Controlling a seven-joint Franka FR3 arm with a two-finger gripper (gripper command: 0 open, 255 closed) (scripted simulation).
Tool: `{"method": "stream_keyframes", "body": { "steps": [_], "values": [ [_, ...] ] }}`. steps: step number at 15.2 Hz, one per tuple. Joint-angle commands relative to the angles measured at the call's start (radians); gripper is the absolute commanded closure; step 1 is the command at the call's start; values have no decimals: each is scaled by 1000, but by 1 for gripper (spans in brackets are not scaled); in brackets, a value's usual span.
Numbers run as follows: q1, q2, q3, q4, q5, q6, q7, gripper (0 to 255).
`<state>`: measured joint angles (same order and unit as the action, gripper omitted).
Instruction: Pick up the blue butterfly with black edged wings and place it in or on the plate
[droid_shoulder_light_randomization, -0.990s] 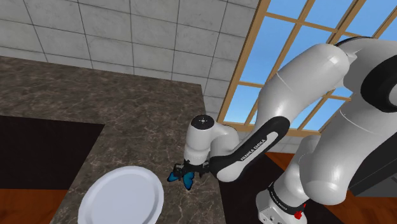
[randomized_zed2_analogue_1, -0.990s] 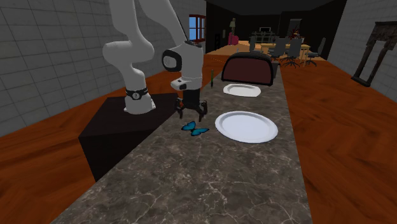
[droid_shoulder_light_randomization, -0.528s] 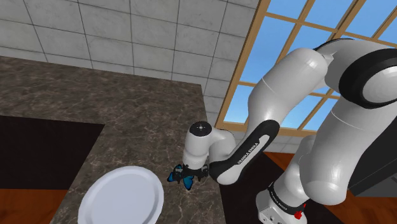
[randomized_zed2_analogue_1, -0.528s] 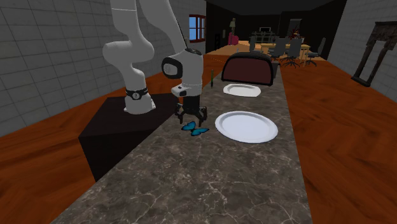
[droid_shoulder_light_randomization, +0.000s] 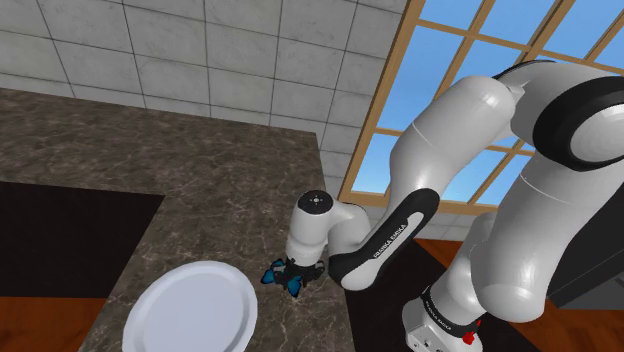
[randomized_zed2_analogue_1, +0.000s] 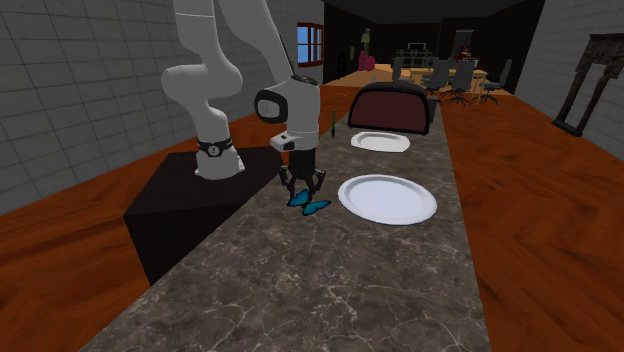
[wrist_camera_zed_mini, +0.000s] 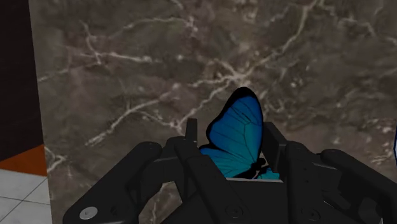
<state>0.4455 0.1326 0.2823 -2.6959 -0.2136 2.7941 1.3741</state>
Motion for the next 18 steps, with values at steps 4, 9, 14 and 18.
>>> {"method": "stream_keyframes", "body": {
  "steps": [4,9,14,18],
  "values": [
    [-1,4,-3,-9,-1,-6,3,255],
    [-10,-35,15,-9,43,-41,-31,255],
    [-12,-125,37,-15,130,-119,-96,255],
    [-6,-194,40,-13,183,-185,-135,255]
  ]
}}
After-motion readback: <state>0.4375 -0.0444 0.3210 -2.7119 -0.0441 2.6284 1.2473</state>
